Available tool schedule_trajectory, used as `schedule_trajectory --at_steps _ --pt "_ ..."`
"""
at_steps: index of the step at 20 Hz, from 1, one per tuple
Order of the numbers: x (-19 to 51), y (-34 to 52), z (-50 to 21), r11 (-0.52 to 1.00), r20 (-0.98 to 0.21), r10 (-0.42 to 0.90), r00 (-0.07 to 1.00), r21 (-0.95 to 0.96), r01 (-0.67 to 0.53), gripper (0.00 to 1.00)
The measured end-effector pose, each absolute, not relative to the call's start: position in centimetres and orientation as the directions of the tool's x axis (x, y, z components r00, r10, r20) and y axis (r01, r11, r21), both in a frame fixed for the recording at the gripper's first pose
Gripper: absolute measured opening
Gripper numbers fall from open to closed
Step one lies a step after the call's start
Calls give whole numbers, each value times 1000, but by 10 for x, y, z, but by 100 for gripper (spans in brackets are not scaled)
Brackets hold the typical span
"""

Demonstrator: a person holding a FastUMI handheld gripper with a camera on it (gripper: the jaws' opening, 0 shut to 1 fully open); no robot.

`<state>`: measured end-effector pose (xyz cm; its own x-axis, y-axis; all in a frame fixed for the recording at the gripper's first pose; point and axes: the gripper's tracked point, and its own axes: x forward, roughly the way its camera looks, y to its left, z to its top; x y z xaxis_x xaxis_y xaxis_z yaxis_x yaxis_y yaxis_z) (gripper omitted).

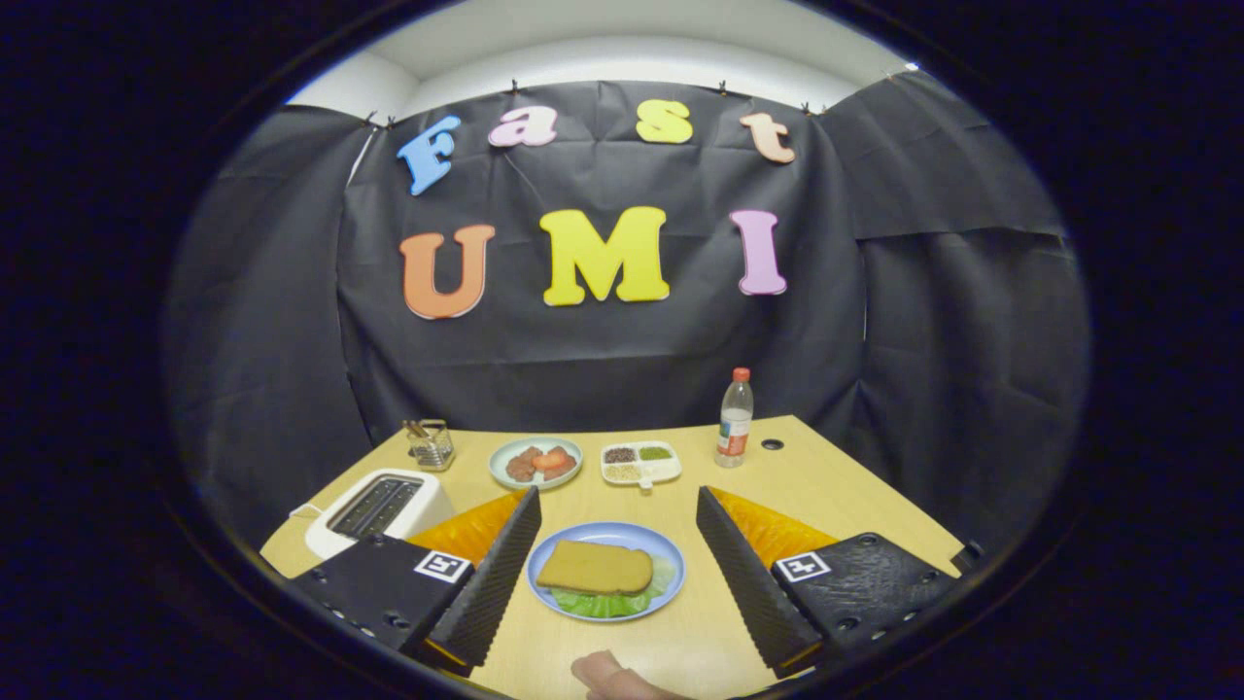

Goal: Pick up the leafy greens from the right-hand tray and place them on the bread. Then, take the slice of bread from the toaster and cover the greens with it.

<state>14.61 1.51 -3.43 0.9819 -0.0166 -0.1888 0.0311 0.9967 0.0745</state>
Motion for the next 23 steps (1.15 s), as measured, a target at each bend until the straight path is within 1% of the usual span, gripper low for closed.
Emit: schedule_trajectory --at_steps 3,7,11,15,23 --pt "93 -9 -3 994 -104 -82 991 63 89 98" --pt "27 -29 28 991 -10 -113 994 67 113 97" --pt "-20 -51 43 986 51 -163 985 46 161 97" --pt "-38 -63 49 982 81 -186 979 58 182 97" --pt "-39 -50 43 989 51 -142 989 54 139 96"
